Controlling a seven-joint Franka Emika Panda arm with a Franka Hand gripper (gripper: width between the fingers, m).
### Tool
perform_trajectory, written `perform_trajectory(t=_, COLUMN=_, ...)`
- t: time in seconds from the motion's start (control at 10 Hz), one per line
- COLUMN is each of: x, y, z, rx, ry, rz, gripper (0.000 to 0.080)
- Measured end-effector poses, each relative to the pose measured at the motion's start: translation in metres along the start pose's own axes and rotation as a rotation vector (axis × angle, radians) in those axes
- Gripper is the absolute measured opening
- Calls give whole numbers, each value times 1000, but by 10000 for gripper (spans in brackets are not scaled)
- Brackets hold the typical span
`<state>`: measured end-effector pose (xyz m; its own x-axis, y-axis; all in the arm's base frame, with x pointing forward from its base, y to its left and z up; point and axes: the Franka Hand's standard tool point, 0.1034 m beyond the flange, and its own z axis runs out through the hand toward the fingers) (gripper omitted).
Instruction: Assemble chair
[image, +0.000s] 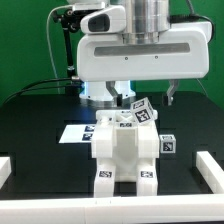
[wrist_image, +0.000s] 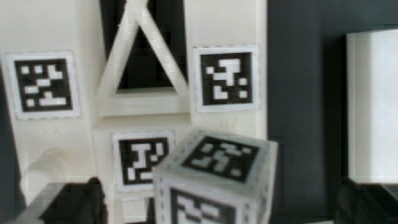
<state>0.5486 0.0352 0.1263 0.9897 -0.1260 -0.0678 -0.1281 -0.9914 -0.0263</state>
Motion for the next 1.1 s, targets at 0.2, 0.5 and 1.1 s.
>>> perform_trajectory(t=0.2, x=-1, y=-3, z=4, rx=1, ry=-3, rz=4, gripper=649)
perform_trajectory(t=0.5, x=-1, y=-4, z=4, rx=1, ry=-2, rz=8, gripper=649)
perform_trajectory(t=1.1, x=-1, y=-4, z=4, rx=1, ry=-2, rz=12, gripper=284)
